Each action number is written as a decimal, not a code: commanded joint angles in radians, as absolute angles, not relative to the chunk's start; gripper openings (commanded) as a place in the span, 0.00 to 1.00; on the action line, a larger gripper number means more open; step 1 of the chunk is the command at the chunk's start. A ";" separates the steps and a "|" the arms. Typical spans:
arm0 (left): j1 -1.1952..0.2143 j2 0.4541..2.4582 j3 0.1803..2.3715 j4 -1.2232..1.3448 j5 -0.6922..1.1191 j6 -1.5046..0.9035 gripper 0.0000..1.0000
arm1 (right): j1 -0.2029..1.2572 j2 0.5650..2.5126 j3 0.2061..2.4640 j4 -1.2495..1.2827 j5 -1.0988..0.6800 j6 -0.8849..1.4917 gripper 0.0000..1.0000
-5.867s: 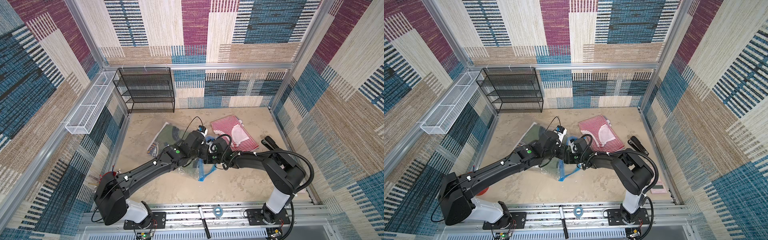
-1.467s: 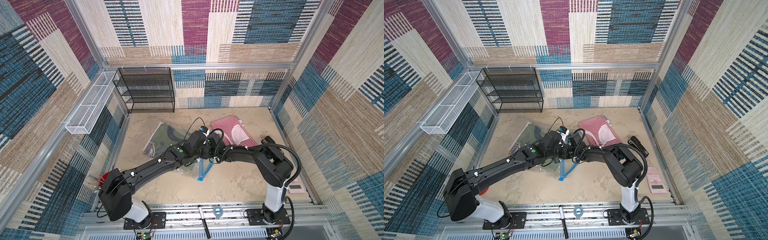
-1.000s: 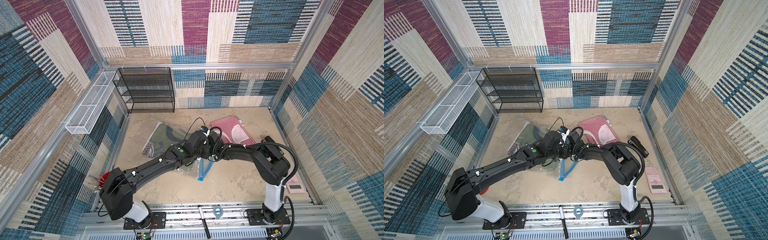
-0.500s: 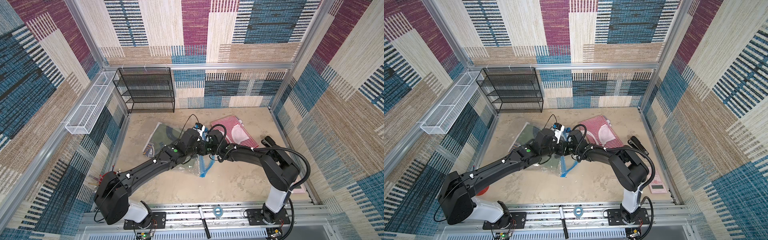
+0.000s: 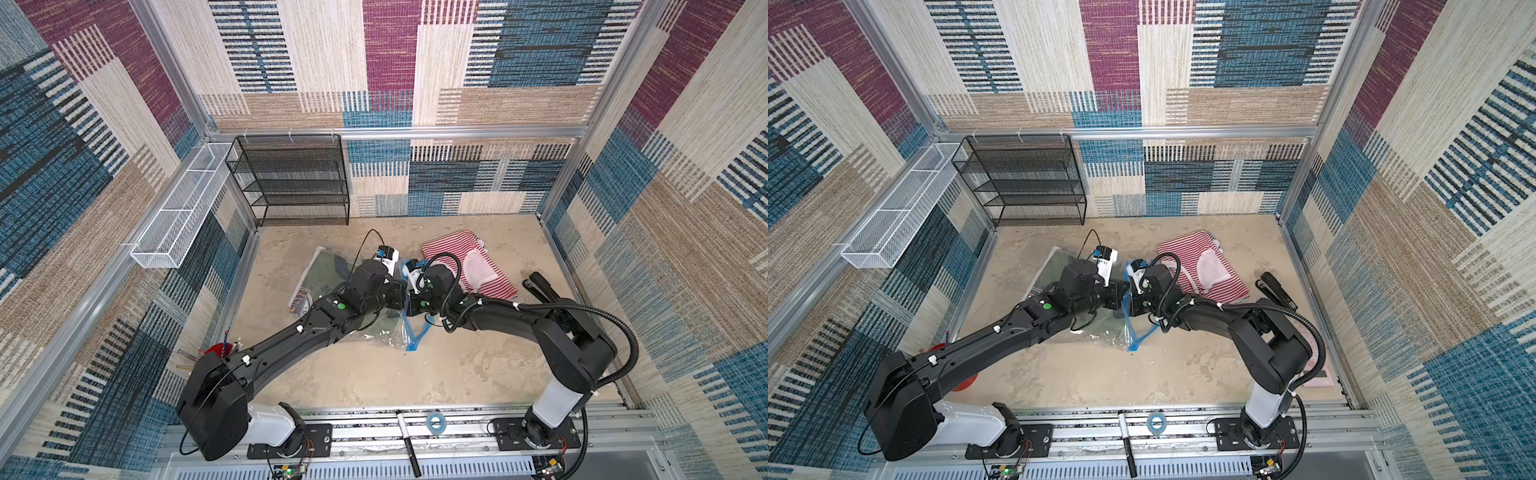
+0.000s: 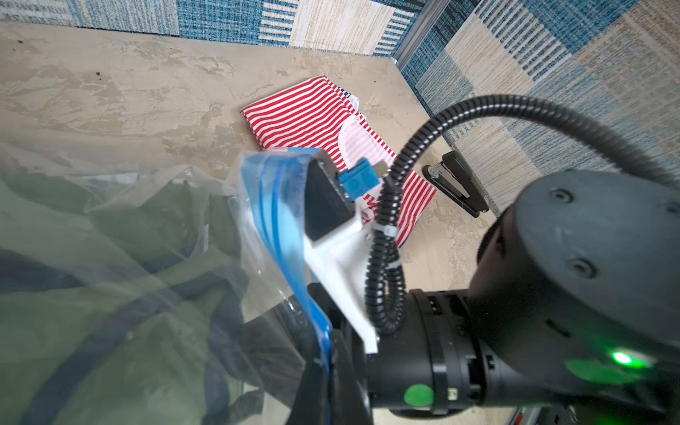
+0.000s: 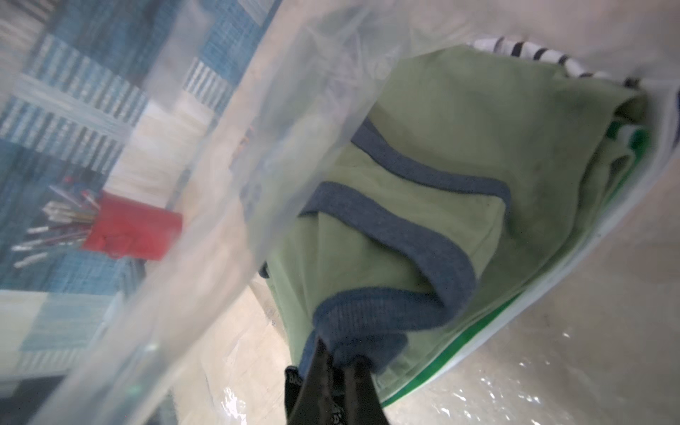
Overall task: Take the tank top out of the vacuum bag
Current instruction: Take out the tank top from the vacuum bag.
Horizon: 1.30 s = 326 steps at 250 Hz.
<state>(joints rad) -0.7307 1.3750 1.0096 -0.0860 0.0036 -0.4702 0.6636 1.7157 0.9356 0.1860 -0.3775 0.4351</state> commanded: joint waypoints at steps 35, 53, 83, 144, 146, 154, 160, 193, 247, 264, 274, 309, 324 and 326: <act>-0.724 1.364 0.990 -0.081 -0.002 -0.480 0.00 | 0.642 1.736 0.884 0.258 -0.364 0.480 0.60; -0.724 1.362 0.991 -0.085 0.002 -0.478 0.00 | 0.630 1.736 0.869 0.263 -0.364 0.489 0.69; -0.725 1.364 0.990 -0.086 0.003 -0.477 0.00 | 0.610 1.725 0.837 0.281 -0.370 0.506 0.78; -0.724 1.392 1.007 -0.085 0.014 -0.471 0.00 | 0.557 1.716 0.808 0.320 -0.447 0.514 0.84; -0.724 1.393 1.008 -0.080 0.014 -0.471 0.00 | 0.558 1.718 0.810 0.322 -0.450 0.513 0.84; -0.724 1.395 1.010 -0.083 0.016 -0.470 0.00 | 0.557 1.724 0.817 0.333 -0.467 0.514 0.83; -0.724 1.397 1.012 -0.081 0.017 -0.470 0.00 | 0.556 1.727 0.819 0.345 -0.479 0.517 0.83; -0.724 1.396 1.015 -0.081 0.019 -0.468 0.00 | 0.556 1.752 0.830 0.407 -0.542 0.557 0.78; -0.724 1.394 1.016 -0.076 0.025 -0.462 0.00 | 0.557 1.814 0.839 0.463 -0.578 0.624 0.78; -0.724 1.395 1.013 -0.076 0.029 -0.460 0.00 | 0.557 1.825 0.849 0.453 -0.570 0.620 0.78; -0.724 1.396 1.012 -0.076 0.028 -0.460 0.00 | 0.557 1.831 0.851 0.462 -0.570 0.624 0.78; -0.724 1.396 1.014 -0.081 0.031 -0.459 0.00 | 0.556 1.858 0.870 0.480 -0.587 0.635 0.78; -0.724 1.394 1.014 -0.083 0.028 -0.457 0.00 | 0.557 1.871 0.878 0.484 -0.592 0.639 0.78; -0.724 1.393 1.015 -0.085 0.028 -0.457 0.00 | 0.557 1.872 0.879 0.483 -0.592 0.638 0.78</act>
